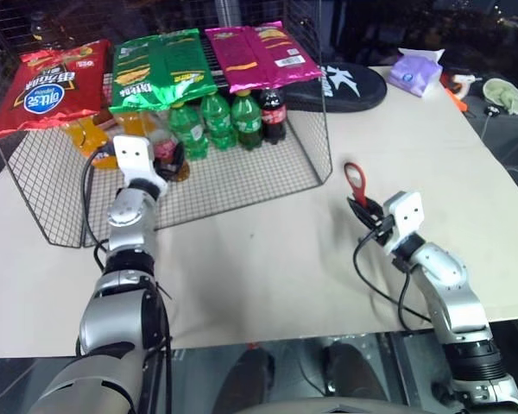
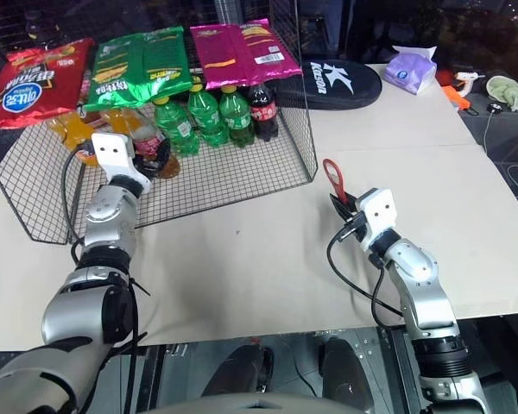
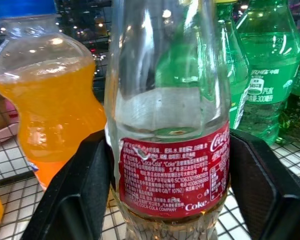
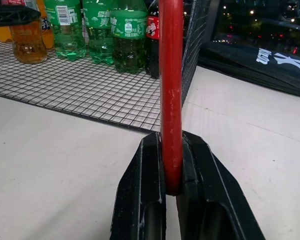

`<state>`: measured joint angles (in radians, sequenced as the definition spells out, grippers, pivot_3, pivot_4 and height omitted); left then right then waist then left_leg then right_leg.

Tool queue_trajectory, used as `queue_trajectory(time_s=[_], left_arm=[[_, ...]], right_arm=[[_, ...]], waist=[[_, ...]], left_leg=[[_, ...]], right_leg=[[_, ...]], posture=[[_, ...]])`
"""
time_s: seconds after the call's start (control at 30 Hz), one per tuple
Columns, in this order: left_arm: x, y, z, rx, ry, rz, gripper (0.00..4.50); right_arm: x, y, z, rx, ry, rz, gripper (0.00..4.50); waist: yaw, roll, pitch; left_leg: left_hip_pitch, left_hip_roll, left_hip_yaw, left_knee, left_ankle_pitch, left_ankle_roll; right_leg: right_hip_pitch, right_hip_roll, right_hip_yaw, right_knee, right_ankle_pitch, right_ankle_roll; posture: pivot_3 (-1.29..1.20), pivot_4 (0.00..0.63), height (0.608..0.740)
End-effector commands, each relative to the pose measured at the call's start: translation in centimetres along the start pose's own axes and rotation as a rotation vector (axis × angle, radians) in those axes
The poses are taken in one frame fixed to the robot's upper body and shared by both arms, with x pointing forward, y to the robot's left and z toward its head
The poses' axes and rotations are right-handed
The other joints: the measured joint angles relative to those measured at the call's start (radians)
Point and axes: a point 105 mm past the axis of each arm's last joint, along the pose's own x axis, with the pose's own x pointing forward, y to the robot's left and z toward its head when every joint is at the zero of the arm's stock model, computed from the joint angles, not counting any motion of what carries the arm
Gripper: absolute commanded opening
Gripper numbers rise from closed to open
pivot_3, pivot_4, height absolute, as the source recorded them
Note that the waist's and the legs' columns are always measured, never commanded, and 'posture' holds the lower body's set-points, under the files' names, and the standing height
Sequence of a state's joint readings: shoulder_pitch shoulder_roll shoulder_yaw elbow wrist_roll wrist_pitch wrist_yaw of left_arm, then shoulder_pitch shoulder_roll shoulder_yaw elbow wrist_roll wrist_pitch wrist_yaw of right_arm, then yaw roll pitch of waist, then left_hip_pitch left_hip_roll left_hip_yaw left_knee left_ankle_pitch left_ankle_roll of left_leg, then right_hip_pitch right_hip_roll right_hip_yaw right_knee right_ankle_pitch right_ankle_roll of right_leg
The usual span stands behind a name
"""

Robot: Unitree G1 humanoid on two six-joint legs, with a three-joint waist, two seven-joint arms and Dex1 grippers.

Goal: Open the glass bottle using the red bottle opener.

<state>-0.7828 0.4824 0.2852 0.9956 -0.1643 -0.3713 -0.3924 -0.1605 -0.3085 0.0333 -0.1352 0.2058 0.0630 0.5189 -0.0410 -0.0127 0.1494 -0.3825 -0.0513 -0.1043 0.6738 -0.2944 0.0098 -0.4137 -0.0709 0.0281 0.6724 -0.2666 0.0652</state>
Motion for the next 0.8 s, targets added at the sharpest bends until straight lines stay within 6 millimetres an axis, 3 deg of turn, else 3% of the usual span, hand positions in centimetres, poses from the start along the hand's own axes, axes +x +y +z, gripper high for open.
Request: queue_trajectory(time_s=[0.03,0.27,0.47,0.67,0.8], left_arm=[[0.4,0.2,1.6,0.023,-0.054,-0.010,2.72],[-0.5,-1.8,3.1,0.011,-0.123,-0.130,2.72],[-3.4,-3.9,4.3,0.034,-0.122,-0.283,2.72],[-6.5,-9.2,5.6,-0.048,-0.139,-0.538,2.72],[-7.4,-13.0,5.8,-0.072,-0.146,-0.659,2.72]], right_arm=[[0.0,0.2,1.2,-0.020,-0.040,0.009,0.00],[0.0,0.1,1.3,-0.026,-0.041,0.005,0.00],[0.1,0.1,1.6,-0.036,-0.049,0.007,0.00],[0.4,-0.5,2.5,-0.088,-0.070,0.006,0.00],[1.2,-0.2,3.1,-0.079,-0.093,0.013,0.00]], waist=[[0.000,0.000,0.000],[0.000,0.000,0.000],[-0.002,0.000,0.000],[0.006,0.000,0.000],[0.010,0.000,0.000]], left_leg=[[0.000,0.000,0.000,0.000,0.000,0.000],[-0.001,0.000,0.000,0.000,0.000,0.000],[-0.001,0.001,0.000,0.000,0.000,0.000],[-0.001,0.001,0.000,0.001,0.000,0.000],[-0.001,0.001,0.000,0.002,0.000,0.000]], right_leg=[[0.000,0.000,0.000,0.000,0.000,0.000],[0.000,0.000,0.000,0.000,0.000,0.000],[-0.001,0.000,0.001,0.001,0.000,0.000],[-0.001,0.000,0.002,0.001,0.000,0.000],[0.000,0.000,0.001,0.001,0.000,0.000]], posture=[[0.00,0.150,0.740],[0.00,0.150,0.740],[0.00,0.150,0.740],[0.00,0.150,0.740],[0.00,0.150,0.740]])
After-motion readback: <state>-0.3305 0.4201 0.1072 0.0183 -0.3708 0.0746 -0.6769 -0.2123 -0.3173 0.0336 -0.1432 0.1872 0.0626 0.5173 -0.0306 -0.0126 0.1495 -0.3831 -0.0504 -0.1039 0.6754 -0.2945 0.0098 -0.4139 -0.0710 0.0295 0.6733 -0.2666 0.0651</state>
